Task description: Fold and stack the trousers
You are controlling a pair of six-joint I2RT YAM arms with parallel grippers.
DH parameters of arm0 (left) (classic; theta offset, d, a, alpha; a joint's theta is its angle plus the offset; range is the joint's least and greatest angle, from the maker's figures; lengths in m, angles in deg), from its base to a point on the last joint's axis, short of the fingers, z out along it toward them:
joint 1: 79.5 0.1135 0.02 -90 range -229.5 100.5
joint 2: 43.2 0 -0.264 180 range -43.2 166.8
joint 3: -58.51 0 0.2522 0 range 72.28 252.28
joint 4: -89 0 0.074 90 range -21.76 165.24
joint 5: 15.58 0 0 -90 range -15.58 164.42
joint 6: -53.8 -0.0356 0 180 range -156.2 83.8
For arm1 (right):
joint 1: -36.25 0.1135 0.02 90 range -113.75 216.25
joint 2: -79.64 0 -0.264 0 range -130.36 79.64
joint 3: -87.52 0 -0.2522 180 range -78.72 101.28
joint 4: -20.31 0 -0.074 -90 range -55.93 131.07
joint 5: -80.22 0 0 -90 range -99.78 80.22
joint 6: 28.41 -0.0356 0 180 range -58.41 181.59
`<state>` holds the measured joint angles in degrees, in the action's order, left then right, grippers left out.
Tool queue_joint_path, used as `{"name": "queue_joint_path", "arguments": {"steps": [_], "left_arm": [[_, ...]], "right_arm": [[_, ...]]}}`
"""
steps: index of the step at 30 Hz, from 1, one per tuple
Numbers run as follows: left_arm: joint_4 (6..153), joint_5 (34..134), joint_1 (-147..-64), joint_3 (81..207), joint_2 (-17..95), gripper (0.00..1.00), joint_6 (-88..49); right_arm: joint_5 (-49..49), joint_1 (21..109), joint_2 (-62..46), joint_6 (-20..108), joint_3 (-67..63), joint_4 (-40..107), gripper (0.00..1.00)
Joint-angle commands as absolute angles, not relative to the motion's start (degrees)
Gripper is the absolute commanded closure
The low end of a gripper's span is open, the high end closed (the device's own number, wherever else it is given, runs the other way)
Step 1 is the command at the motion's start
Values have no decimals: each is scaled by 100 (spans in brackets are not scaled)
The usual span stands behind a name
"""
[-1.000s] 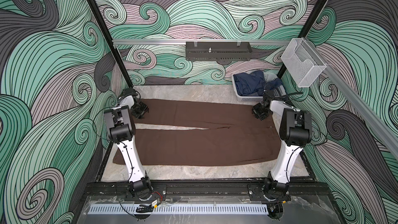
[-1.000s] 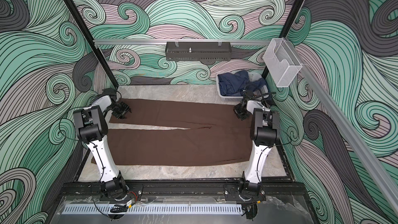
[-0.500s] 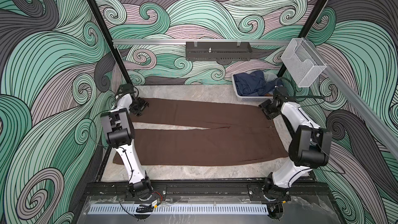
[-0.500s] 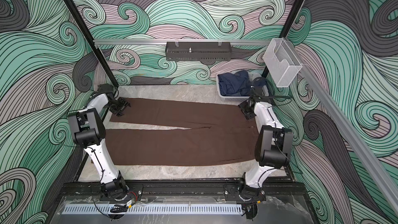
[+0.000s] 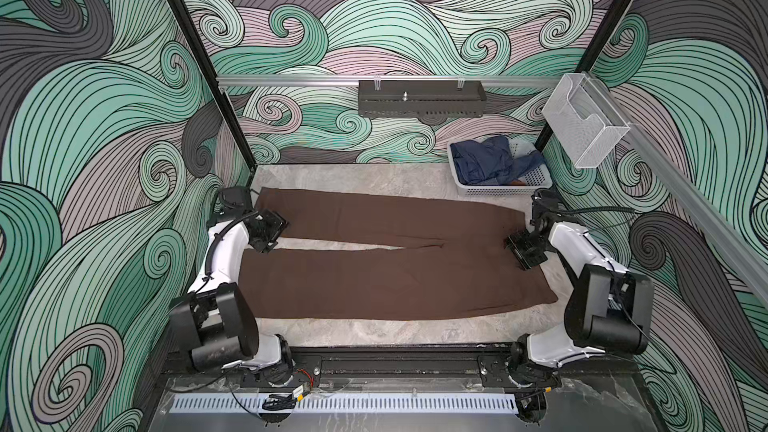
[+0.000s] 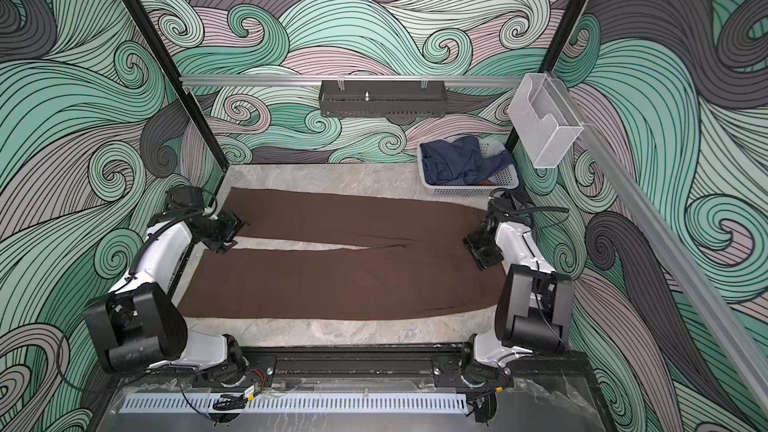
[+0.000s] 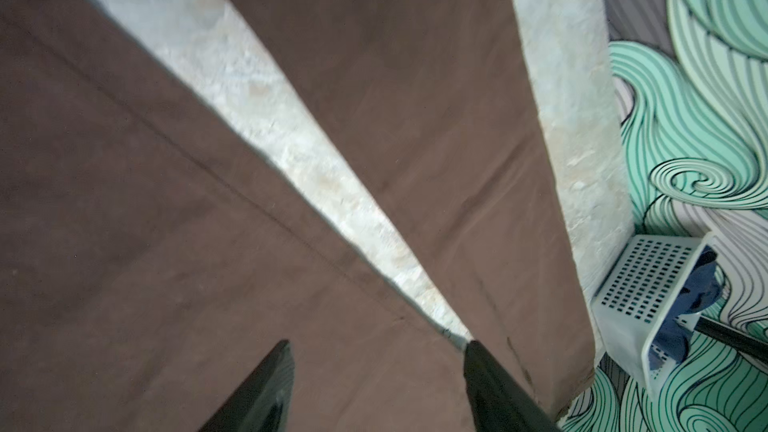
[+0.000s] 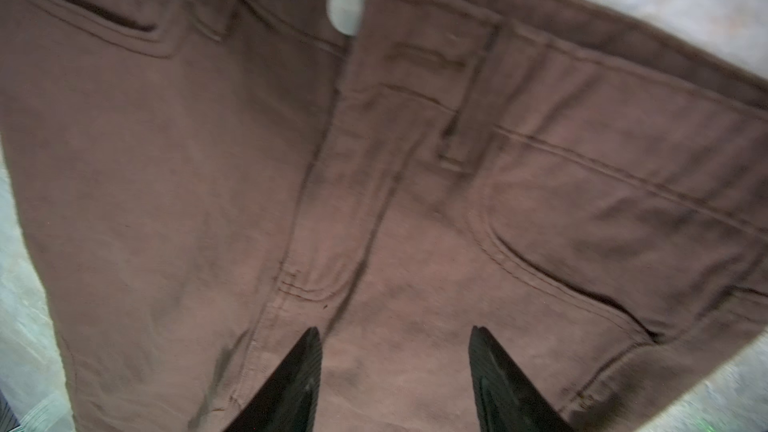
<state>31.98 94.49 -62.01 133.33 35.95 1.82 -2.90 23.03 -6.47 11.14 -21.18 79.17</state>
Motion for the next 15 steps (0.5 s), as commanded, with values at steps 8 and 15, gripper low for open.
{"name": "queue_joint_path", "arguments": {"steps": [8, 15], "left_arm": [[2992, 9479, -6136, 12274, 2811, 33, 256], [2820, 9659, -5901, 12022, 2619, 32, 128]], "right_arm": [[-260, 1843, -553, 1164, -2874, 7932, 42], [0, 1533, -609, 1300, -3291, 7933, 43]]}}
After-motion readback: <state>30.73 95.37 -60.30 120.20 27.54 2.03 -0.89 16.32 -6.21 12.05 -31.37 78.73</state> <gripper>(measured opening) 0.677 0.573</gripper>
